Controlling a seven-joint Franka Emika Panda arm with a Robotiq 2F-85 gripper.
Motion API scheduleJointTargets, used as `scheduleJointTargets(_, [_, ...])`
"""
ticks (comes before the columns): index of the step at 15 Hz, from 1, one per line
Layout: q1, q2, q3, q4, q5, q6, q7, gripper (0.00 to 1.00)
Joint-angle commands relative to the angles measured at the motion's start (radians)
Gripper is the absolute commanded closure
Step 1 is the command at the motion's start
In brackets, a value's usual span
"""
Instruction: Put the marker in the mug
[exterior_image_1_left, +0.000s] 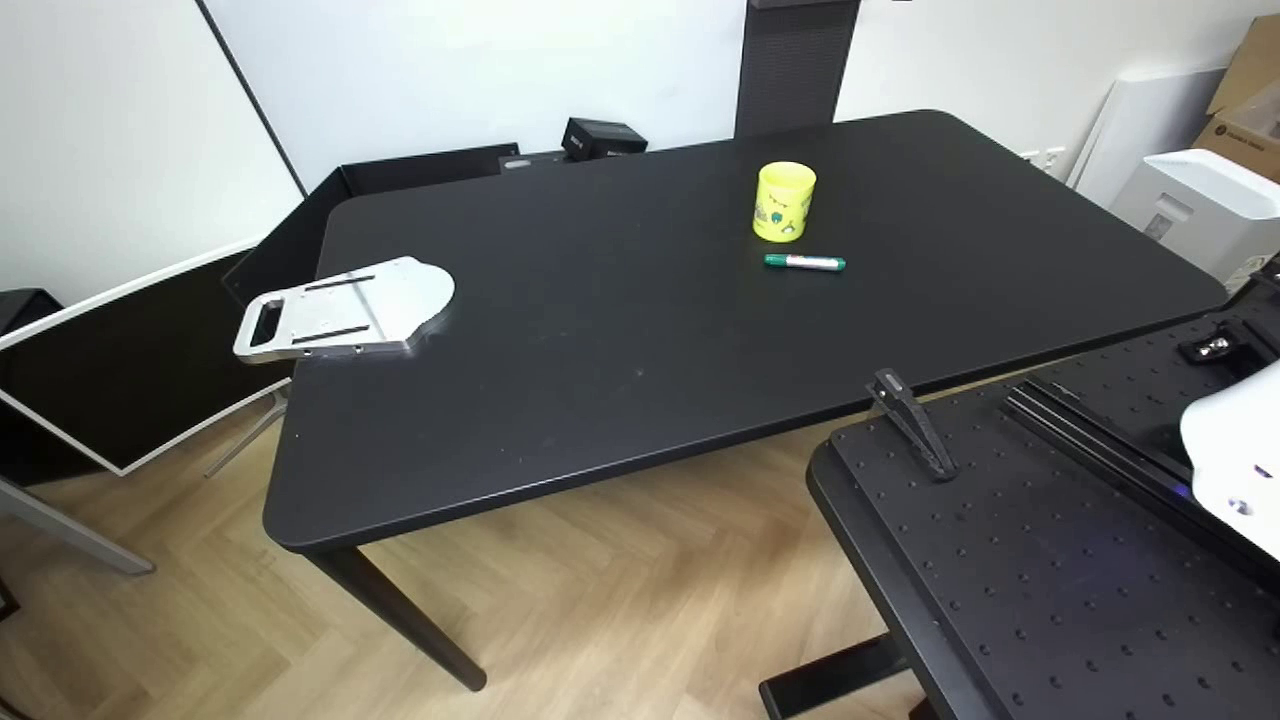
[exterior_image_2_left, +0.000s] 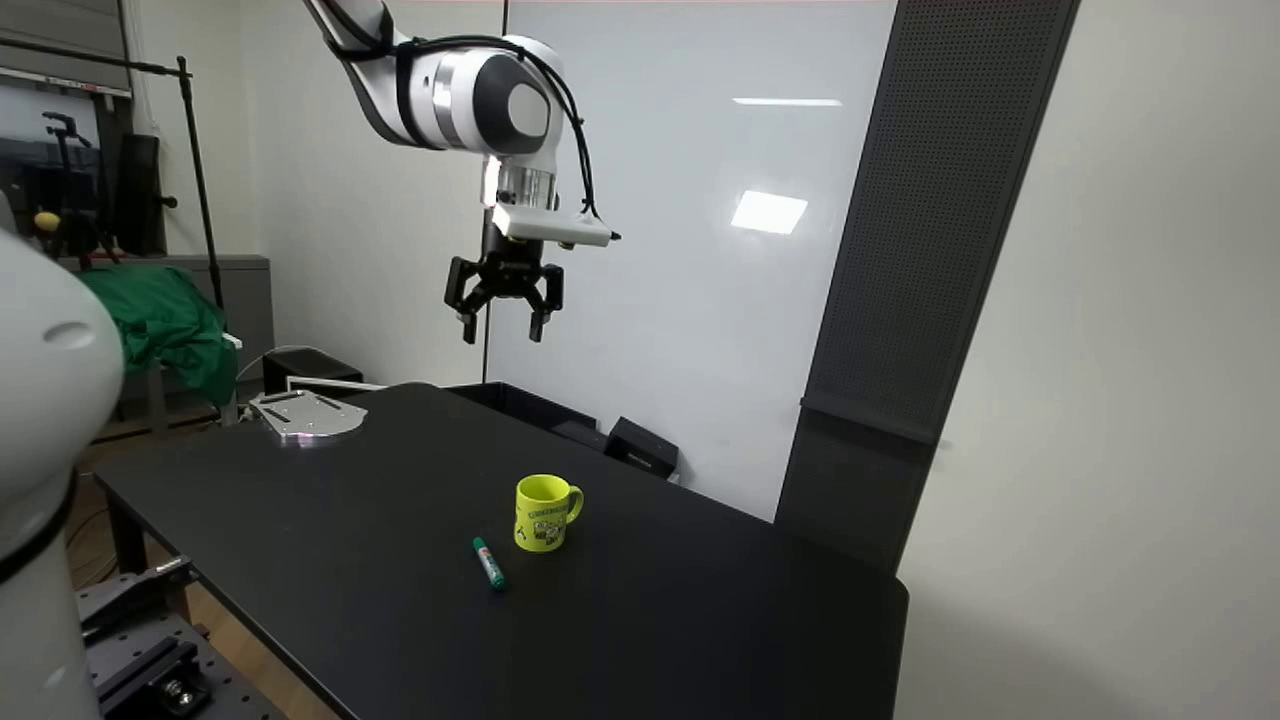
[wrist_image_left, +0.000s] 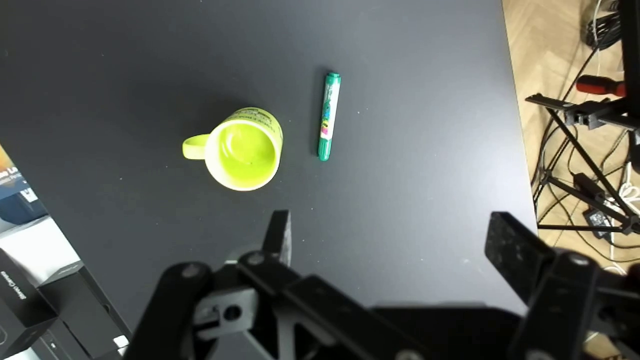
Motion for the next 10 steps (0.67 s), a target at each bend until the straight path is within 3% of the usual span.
scheduleJointTargets(1, [-0.019,0.018,0.012,0.014,-0.013,0.015,0.021,0.0])
scheduleJointTargets(10, [-0.047,0.105,0.013,0.029,-0.051,0.127,0.035,0.0])
